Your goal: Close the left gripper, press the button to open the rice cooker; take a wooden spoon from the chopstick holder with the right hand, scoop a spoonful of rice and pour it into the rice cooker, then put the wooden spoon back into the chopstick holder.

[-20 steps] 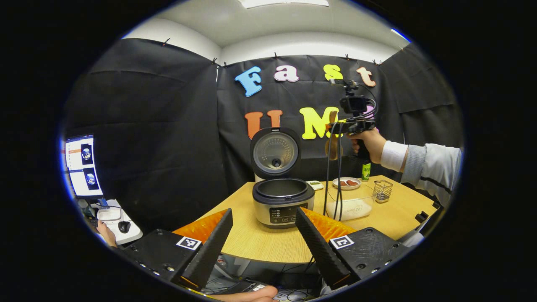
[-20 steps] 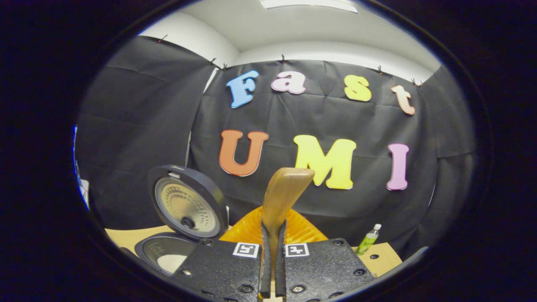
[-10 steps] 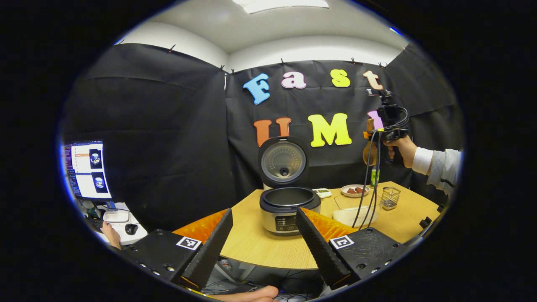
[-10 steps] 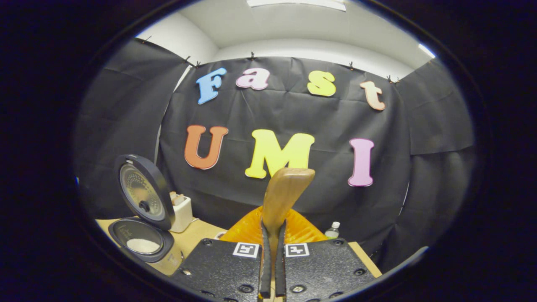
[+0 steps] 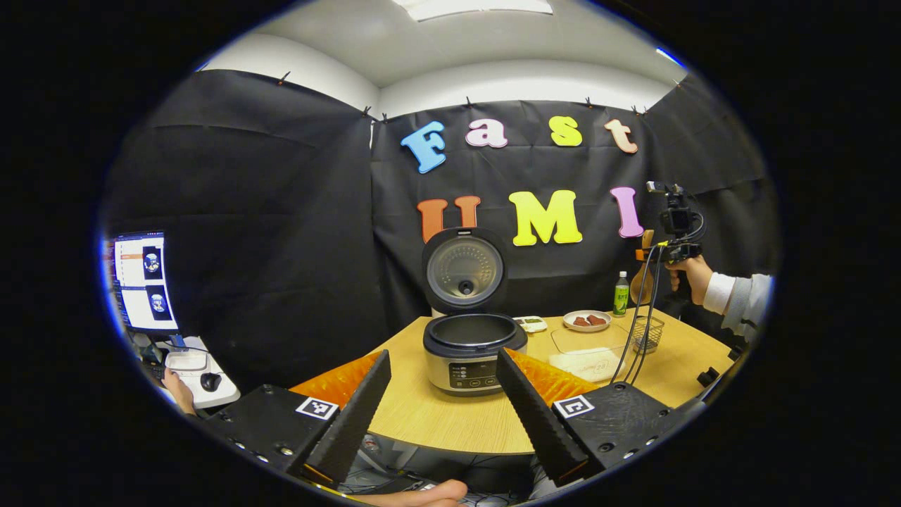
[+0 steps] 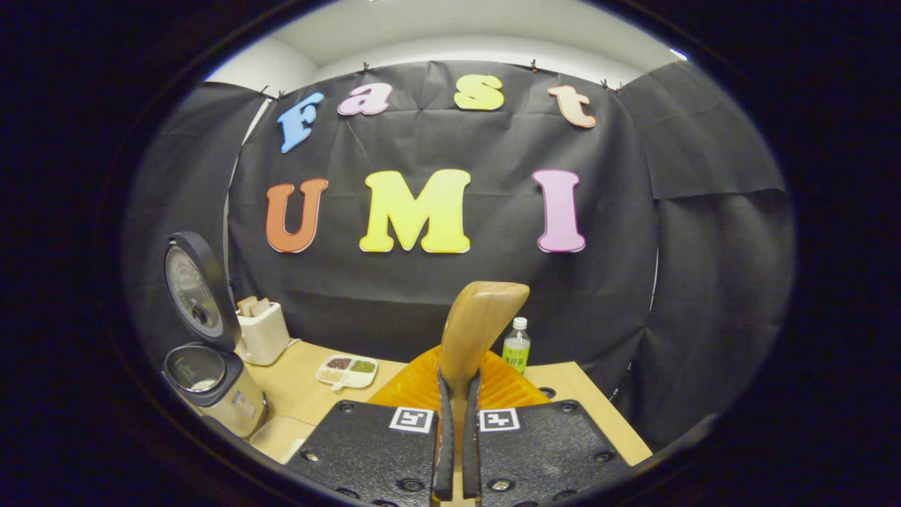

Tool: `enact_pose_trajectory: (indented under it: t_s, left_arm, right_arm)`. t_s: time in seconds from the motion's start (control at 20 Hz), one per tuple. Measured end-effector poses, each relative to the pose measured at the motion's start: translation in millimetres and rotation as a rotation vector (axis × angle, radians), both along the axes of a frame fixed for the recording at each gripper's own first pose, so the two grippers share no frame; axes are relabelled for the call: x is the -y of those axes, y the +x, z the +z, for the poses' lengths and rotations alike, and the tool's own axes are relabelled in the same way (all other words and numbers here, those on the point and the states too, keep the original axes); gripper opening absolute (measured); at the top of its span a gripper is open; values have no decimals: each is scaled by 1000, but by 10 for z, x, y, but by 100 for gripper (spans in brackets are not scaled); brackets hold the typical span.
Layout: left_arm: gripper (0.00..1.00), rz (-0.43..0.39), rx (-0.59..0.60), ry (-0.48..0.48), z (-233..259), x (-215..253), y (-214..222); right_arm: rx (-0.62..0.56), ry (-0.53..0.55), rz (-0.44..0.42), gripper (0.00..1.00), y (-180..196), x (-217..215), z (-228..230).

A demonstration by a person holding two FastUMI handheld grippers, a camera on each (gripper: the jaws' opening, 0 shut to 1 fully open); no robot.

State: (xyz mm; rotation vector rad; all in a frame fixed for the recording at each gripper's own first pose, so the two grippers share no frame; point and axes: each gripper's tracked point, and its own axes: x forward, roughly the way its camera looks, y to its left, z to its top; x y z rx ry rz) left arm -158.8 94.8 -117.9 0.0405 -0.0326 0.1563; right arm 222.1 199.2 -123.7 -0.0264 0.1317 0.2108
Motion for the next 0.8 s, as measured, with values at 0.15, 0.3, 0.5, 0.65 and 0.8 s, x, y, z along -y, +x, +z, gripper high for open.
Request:
enact_pose_trajectory:
  t_s: [0.15, 0.3, 0.5, 0.65, 0.8]
  left_arm:
    - [95, -15, -1, -6, 17, 60, 45]
    - [95, -20, -9, -6, 42, 126, 127]
    - [95, -29, -19, -28, 99, 234, 349]
    - [96, -36, -30, -32, 203, 287, 578]
    - [96, -24, -22, -16, 361, 302, 803]
  right_arm:
    - [-24, 0, -49, 10, 150, 294, -252]
    - [-56, 29, -48, 10, 187, 381, -446]
    - [-81, 58, -47, 12, 237, 433, -663]
    - [-147, 124, 22, 18, 245, 315, -849]
    - [-121, 151, 12, 48, 301, 399, -752]
